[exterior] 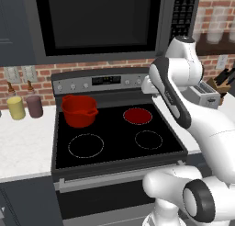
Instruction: Turn off the rear right burner of the stove.
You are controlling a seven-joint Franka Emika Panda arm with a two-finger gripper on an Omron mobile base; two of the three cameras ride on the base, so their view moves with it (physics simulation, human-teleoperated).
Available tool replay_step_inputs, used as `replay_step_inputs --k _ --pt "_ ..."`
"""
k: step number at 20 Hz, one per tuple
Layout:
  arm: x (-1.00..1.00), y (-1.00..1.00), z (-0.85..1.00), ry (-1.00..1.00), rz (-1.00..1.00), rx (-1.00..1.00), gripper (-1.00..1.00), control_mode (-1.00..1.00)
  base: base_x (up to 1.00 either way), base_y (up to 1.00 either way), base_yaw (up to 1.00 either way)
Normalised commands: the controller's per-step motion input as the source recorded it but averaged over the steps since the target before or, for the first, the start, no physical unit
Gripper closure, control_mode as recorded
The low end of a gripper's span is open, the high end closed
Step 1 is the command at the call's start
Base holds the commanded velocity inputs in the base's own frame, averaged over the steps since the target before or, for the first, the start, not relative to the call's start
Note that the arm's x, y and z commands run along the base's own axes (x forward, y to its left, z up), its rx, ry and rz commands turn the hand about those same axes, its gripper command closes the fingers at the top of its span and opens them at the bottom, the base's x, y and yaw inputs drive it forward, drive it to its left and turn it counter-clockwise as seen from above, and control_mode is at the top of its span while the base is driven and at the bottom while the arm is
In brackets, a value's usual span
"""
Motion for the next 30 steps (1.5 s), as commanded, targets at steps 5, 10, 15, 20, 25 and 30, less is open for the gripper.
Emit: replay_step_inputs --k 5,10,15,20,25,30 --pt "-0.18 0.00 0.00 -0.02 0.00 0.00 -1.00 -1.00 0.00 0.00 0.00" --pt "-0.52 0.00 -0.04 -0.20 0.00 0.00 -1.00 -1.00 0.00 0.00 0.00" --pt "-0.53 0.00 -0.18 -0.27 0.00 0.00 -1.00 -1.00 0.00 0.00 0.00" --pt "-0.43 0.00 -0.23 -0.33 0.00 -0.01 -1.00 -1.00 0.00 0.00 0.00" --pt "-0.16 0.00 -0.07 -0.42 0.00 -0.04 -1.00 -1.00 0.00 0.00 0.00" --pt "-0.01 0.00 -0.05 -0.41 0.00 -0.05 -1.00 -1.00 0.00 0.00 0.00"
